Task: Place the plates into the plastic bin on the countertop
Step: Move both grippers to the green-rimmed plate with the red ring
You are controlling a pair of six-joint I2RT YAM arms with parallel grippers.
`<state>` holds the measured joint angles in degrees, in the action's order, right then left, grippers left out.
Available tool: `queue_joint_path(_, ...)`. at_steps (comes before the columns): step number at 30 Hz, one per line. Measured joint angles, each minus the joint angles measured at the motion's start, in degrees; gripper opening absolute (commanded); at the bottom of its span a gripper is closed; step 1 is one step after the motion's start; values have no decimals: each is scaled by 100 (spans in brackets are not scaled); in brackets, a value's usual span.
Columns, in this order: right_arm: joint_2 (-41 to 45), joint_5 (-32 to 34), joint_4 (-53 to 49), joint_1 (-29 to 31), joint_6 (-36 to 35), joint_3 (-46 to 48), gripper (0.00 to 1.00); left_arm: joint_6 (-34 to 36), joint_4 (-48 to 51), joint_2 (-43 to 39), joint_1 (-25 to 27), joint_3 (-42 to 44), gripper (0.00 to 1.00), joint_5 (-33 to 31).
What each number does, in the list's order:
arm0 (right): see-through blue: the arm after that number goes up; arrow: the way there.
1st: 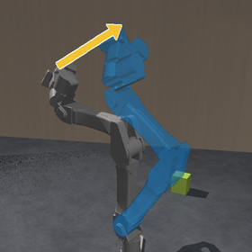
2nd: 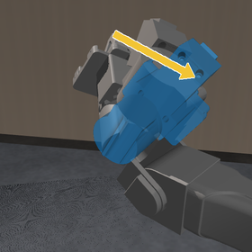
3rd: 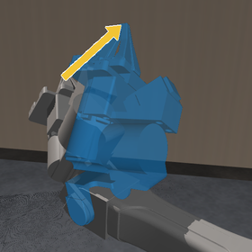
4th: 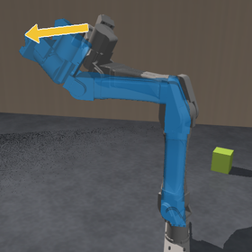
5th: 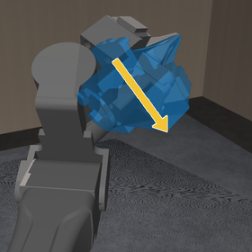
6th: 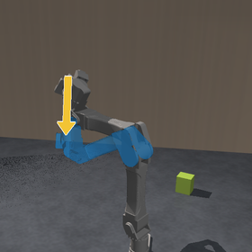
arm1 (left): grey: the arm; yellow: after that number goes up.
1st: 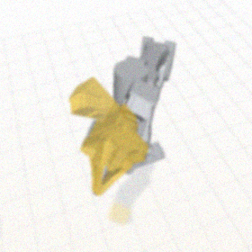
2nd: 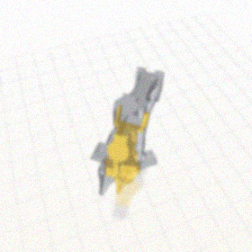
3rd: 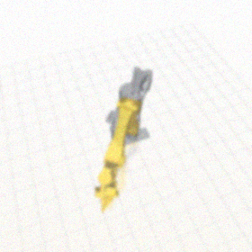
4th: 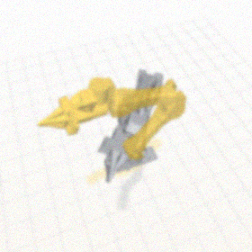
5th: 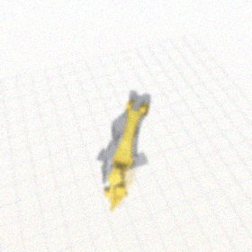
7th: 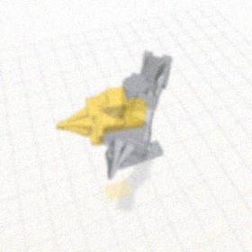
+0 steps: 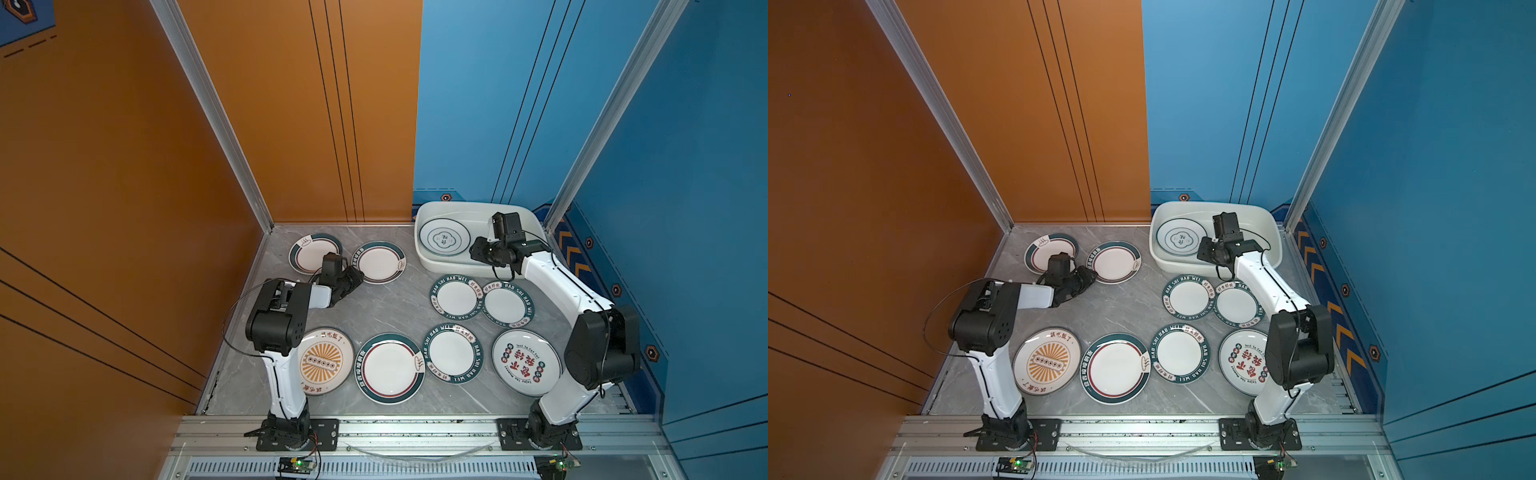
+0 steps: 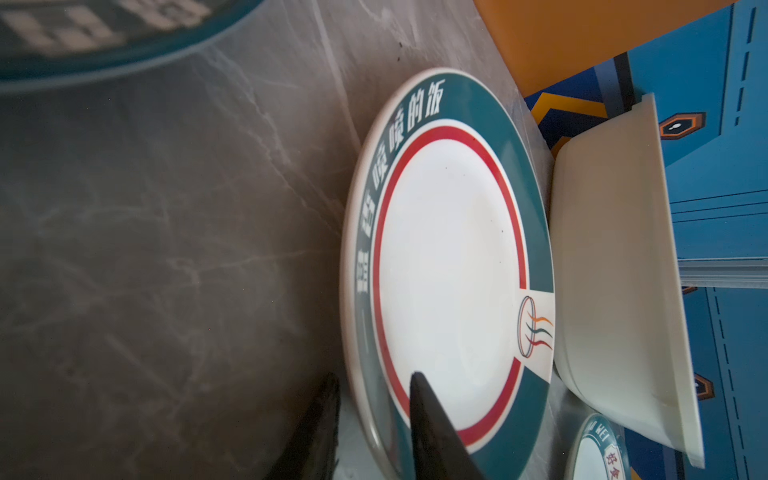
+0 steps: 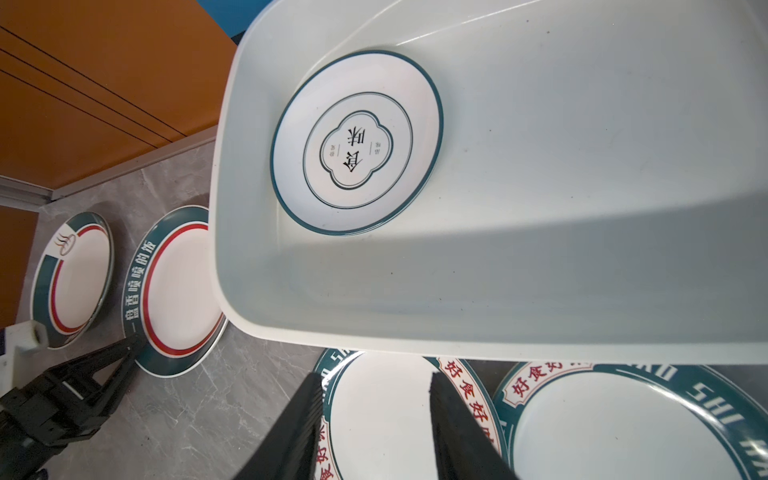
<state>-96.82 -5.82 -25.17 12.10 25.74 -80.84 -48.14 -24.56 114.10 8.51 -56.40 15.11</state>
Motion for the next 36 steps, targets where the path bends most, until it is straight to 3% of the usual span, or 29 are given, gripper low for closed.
queue_joint_path(16,275,-146,85,295,-2,597,45,-249,-280,28,-33,72,1,57)
queue_joint_path(22,382,-243,190,372,9,833,45,-225,-221,-343,-66,420,0,140)
queue_joint_path(36,608,-1239,793,662,282,1311,47,170,654,-1602,-188,1161,0,562)
